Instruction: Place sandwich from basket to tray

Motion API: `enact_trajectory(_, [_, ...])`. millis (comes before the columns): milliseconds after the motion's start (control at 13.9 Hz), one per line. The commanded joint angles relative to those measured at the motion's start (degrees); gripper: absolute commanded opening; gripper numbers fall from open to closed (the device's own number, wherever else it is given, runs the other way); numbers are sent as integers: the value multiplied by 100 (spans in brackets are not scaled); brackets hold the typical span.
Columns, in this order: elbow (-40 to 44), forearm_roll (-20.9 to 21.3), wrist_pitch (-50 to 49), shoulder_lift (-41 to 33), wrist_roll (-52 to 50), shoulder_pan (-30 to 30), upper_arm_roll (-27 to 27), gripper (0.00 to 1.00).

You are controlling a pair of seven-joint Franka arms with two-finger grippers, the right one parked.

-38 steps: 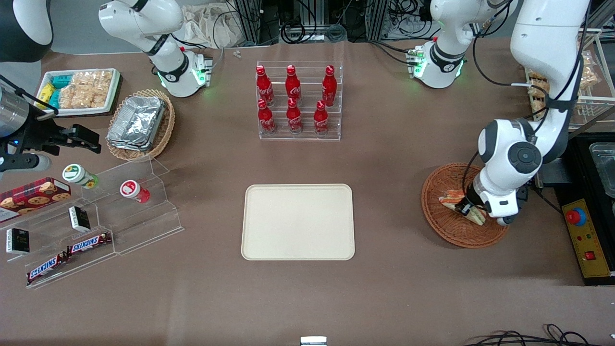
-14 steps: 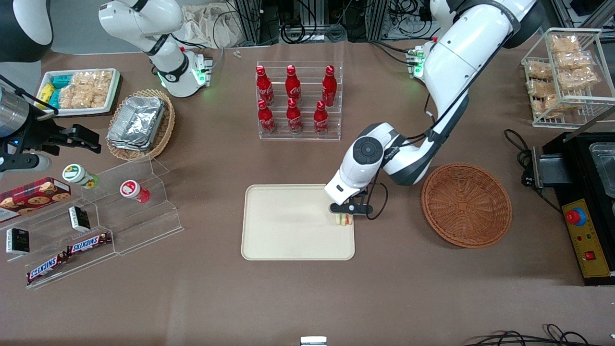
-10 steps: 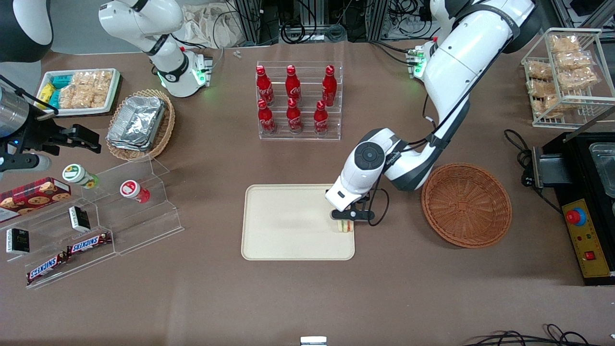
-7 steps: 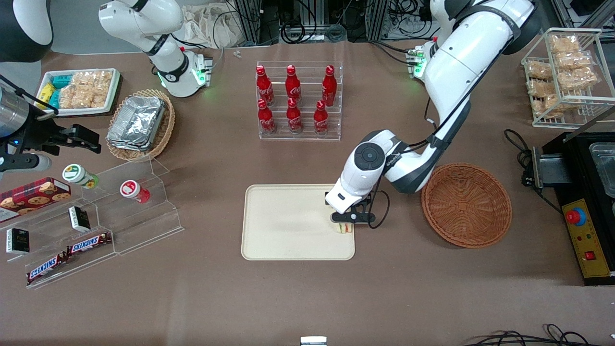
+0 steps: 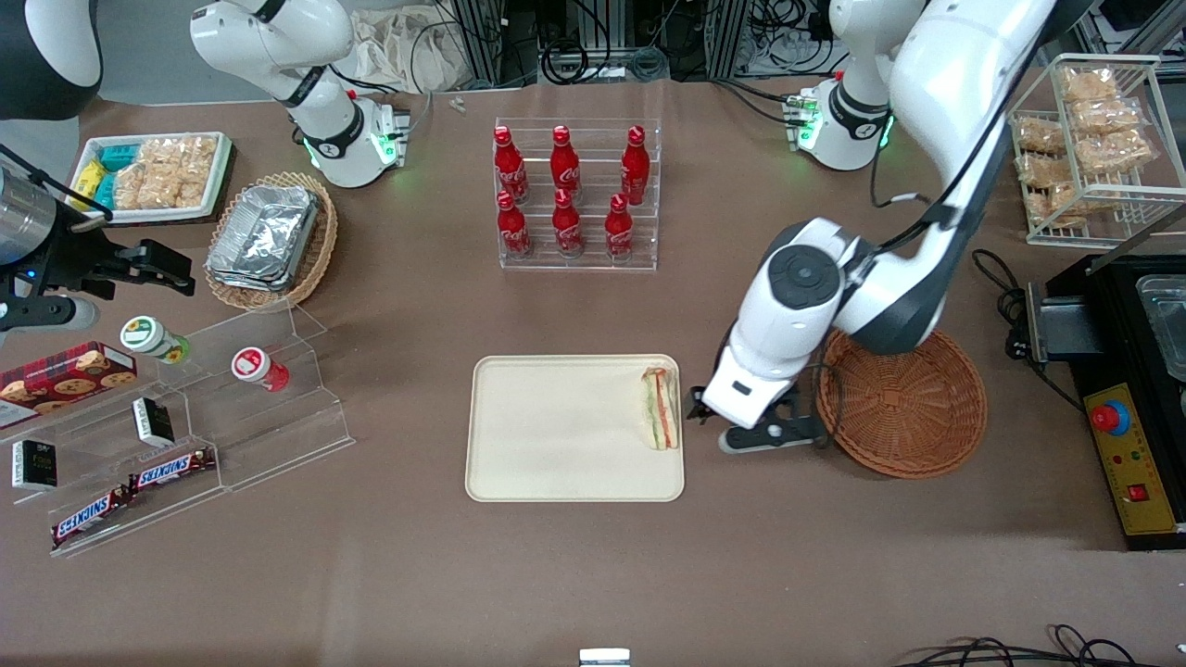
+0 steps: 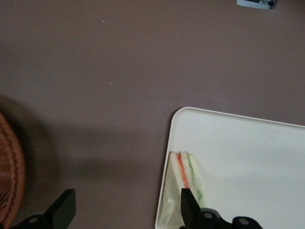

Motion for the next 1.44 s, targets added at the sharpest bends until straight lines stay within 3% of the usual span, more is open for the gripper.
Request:
enact_trajectory(0, [-78, -295, -616, -537, 188, 208, -50, 99])
enact_trajectory(289, [1010, -1173, -2802, -767, 1662, 578, 3, 99])
enact_trajectory(433, [1372, -1288, -3796, -889, 2243, 517, 605, 99])
enact_trajectory(577, [1286, -1726, -4081, -1415, 3067, 455, 1344, 99])
enact_trajectory(794, [1058, -1842, -4574, -1934, 4158, 184, 2495, 99])
enact_trajectory(866, [839, -2052, -4565, -2197, 4336, 148, 2769, 99])
enact_trajectory(1082, [-215, -2151, -4303, -3094, 4434, 147, 2921, 100])
enact_trajectory(1371, [45, -2133, -4310, -2904, 4338, 139, 2877, 100])
